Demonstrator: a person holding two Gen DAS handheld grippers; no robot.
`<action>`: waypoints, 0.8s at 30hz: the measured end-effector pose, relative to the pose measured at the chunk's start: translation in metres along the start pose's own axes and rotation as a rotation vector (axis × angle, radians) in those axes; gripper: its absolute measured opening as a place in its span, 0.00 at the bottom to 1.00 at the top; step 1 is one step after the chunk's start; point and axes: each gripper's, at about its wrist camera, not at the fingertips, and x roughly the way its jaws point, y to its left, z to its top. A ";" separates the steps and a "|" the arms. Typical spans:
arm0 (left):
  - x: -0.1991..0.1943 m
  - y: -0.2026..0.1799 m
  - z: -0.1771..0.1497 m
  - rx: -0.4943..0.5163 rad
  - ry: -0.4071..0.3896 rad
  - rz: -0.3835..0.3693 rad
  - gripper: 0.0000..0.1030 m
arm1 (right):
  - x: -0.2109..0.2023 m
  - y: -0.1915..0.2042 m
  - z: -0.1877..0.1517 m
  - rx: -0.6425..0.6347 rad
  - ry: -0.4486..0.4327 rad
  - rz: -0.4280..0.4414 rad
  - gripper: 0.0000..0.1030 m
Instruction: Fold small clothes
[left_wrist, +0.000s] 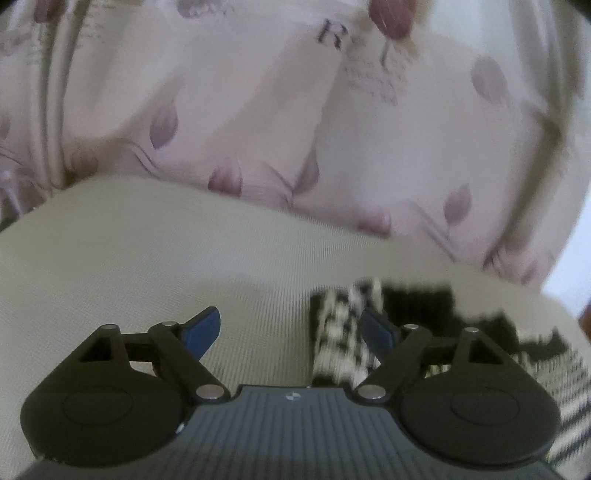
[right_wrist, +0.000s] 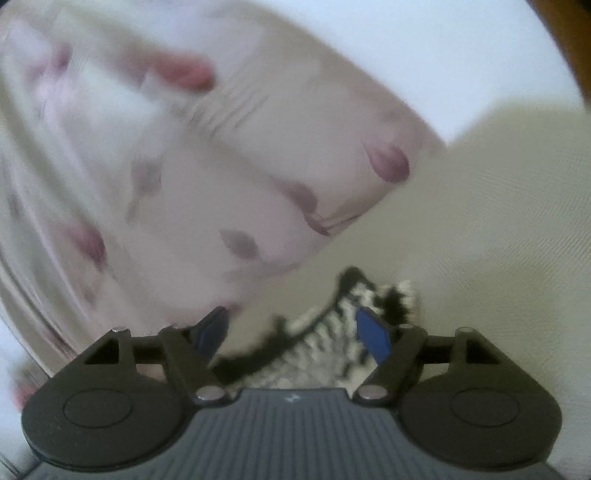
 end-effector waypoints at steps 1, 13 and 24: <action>-0.001 0.001 -0.006 0.017 0.017 -0.008 0.79 | -0.005 0.003 -0.005 -0.039 0.003 -0.016 0.75; -0.016 0.002 -0.033 -0.029 0.153 -0.064 0.13 | -0.018 -0.004 -0.030 -0.067 0.020 -0.048 0.75; -0.043 0.015 -0.043 -0.076 0.198 -0.042 0.20 | -0.030 0.003 -0.043 -0.108 0.106 -0.011 0.75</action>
